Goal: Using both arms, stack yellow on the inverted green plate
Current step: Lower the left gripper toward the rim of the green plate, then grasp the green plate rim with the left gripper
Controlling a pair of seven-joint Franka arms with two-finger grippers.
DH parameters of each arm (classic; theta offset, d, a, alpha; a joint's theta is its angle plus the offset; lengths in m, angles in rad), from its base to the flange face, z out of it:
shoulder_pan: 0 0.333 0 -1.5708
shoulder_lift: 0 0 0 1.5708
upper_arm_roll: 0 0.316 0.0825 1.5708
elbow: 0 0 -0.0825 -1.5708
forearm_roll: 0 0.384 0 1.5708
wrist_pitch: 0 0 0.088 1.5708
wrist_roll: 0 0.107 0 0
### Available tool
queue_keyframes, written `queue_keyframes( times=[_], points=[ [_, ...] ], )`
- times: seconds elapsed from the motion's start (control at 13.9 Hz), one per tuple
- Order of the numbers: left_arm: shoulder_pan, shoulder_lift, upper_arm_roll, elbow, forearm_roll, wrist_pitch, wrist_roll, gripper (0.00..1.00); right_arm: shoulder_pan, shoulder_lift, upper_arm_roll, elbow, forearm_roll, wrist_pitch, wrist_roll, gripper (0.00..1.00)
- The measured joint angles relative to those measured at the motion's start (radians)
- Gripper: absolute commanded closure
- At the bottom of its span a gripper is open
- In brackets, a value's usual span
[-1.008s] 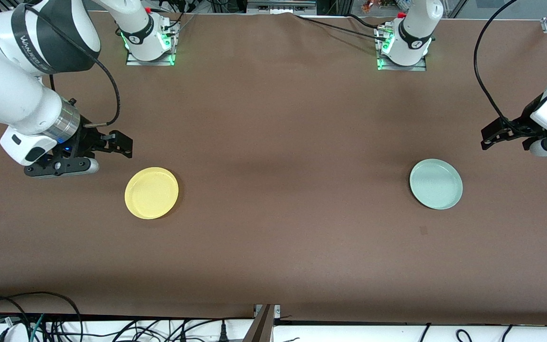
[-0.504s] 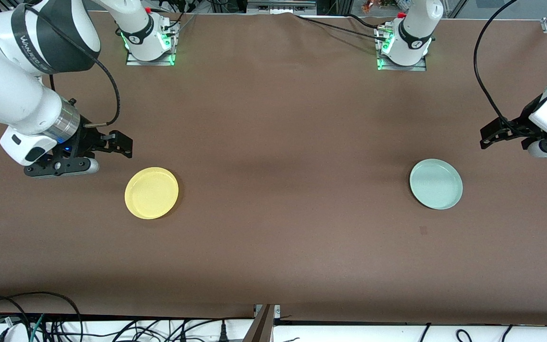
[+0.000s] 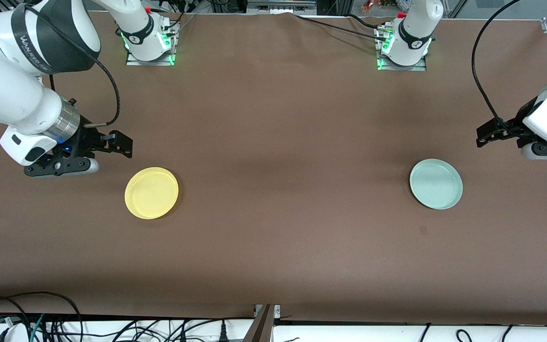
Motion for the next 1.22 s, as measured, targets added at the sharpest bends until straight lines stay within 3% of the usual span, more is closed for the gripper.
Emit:
queue_keyframes(
  times=[0.29,0.72,1.22],
  points=[
    [0.009,0.093,0.001,0.052,0.000,-0.001,0.029,0.00,0.000,0.000,0.000,0.000,0.000,0.000,0.000,0.00],
    [0.059,0.276,0.002,0.059,0.006,0.066,0.317,0.00,0.000,0.000,0.000,0.000,0.000,0.000,0.000,0.00],
    [0.101,0.447,0.002,0.026,0.069,0.300,0.641,0.00,0.000,0.000,0.000,-0.001,0.000,0.000,0.000,0.00]
  ],
)
